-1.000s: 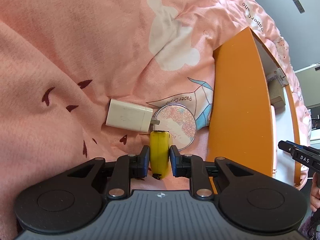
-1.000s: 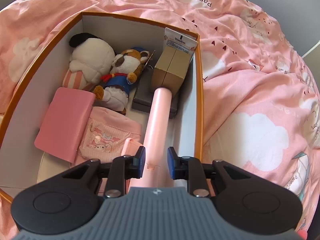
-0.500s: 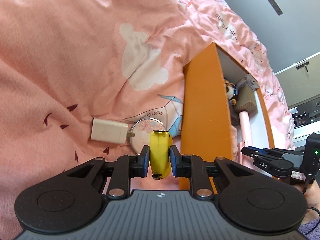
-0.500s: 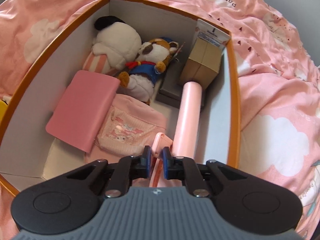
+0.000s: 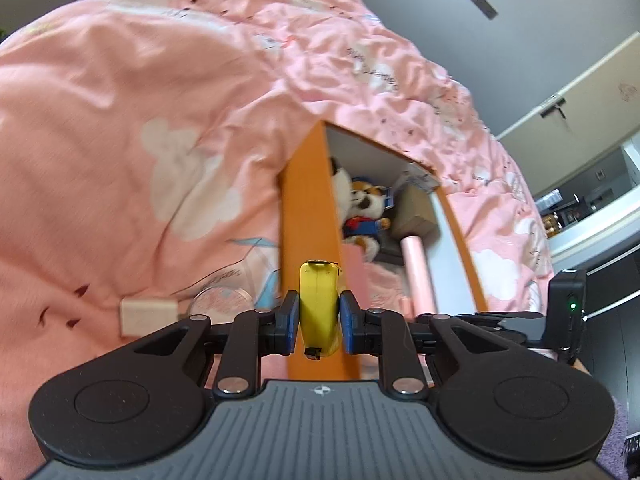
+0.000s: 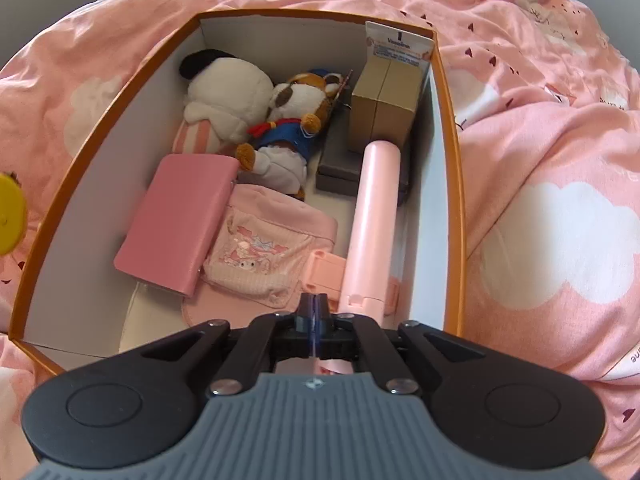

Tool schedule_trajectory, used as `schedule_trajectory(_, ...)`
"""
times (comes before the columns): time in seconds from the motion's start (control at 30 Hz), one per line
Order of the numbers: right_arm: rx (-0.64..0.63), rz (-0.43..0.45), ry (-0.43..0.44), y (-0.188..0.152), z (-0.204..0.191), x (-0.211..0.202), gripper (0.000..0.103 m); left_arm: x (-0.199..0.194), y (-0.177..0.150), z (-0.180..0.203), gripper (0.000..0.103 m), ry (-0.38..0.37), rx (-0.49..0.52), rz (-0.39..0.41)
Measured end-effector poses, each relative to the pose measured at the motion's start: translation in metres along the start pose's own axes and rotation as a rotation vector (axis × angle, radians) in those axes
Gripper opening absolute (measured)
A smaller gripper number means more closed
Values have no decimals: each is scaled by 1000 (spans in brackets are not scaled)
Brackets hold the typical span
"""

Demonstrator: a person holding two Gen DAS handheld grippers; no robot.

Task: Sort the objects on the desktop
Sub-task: 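Carry the yellow tape measure into the orange box and open the left gripper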

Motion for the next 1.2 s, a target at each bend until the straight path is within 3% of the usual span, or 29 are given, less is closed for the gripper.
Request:
schedule_trajectory(0.17, 9, 95, -11, 4, 6, -20, 6, 25, 12, 35, 24, -74, 74, -46)
schedule_trajectory(0.23, 4, 121, -18, 5, 8, -25, 11, 41, 16, 46, 24, -99, 80, -72)
schedule_trajectory(0.47, -11, 141, 34, 4, 10, -24, 14, 105, 22, 64, 24, -131, 76, -175)
schedule_trajectory(0.53, -22, 140, 36, 2, 10, -22, 19, 120, 23, 65, 24, -139, 70, -194)
schedule_trajectory(0.87, -57, 149, 41, 6, 14, -14, 21, 179, 21, 62, 24, -123, 51, -295)
schedule_trajectory(1.2, -114, 158, 21, 12, 11, -7, 24, 201, 23, 60, 25, -72, 66, -361)
Point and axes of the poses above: each gripper's, at about its wrist camera, not at the fingertips, and x roughly the way its jaws point, z to its right, y to its top, the point moved 2 cm from there along x, roughly the way its jaws point, and after that the axes turned 5 degrees about -y, right-handed, at the moved point
